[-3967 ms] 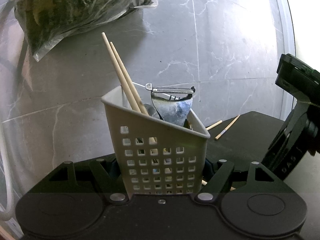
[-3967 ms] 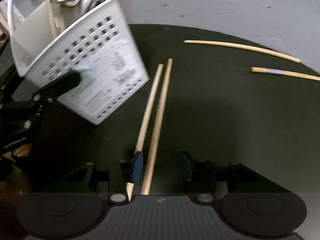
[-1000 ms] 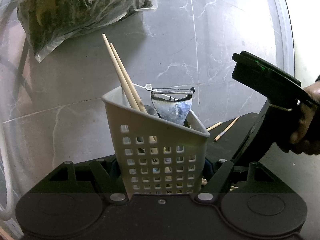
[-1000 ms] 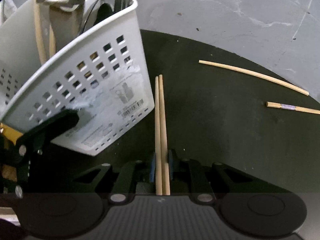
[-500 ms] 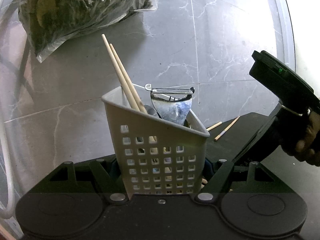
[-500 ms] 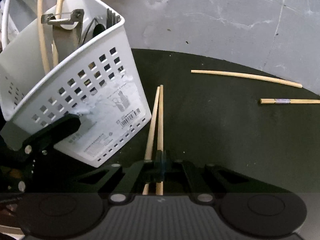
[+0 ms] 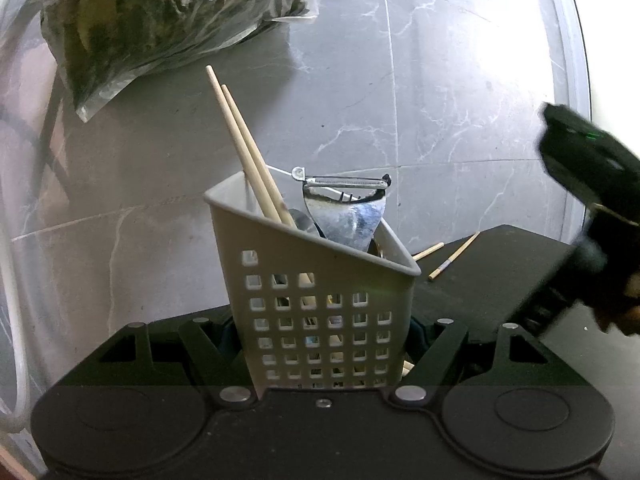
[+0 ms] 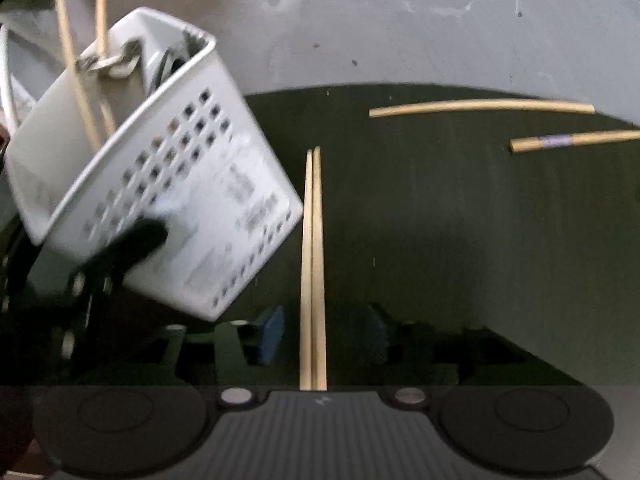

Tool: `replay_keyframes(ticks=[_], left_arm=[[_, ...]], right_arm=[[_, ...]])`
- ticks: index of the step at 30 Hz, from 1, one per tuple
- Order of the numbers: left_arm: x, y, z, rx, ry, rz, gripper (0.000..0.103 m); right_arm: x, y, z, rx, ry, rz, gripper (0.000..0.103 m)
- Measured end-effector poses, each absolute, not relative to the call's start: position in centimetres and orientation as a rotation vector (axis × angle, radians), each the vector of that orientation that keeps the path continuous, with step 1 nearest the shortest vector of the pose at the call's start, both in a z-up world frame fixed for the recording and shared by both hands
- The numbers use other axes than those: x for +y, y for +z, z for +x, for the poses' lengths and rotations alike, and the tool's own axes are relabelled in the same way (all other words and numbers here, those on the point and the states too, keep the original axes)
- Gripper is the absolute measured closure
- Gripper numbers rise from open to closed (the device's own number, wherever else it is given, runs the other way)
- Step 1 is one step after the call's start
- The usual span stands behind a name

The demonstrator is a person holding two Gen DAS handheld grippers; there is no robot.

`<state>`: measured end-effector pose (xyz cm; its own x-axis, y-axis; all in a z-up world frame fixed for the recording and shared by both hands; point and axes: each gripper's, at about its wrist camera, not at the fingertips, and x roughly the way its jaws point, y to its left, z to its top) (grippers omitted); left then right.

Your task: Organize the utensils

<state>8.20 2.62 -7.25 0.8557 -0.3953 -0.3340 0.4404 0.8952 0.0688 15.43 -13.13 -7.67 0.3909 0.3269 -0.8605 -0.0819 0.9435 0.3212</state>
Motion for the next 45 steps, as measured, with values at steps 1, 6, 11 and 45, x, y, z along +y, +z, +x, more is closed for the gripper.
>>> replay_keyframes(ticks=[1,6,11,45], left_arm=[[2.6,-7.2,8.2,0.32,-0.44,0.144,0.026],[2.7,-7.2,8.4,0.318,-0.444,0.143,0.026],[2.8,-7.2,8.4,0.318,-0.445,0.141,0.026],[2.8,-7.2,8.4,0.319,-0.451,0.149,0.026]], right_arm=[[-12.9,-7.7,15.0,1.15,0.266,0.233,0.045],[-10.3,-7.7,14.1,1.169,0.247,0.038,0.052],[-9.3,-7.8,14.2,1.195,0.236,-0.073,0.088],[-11.8,-8.4,15.7,1.103,0.162,0.312,0.049]])
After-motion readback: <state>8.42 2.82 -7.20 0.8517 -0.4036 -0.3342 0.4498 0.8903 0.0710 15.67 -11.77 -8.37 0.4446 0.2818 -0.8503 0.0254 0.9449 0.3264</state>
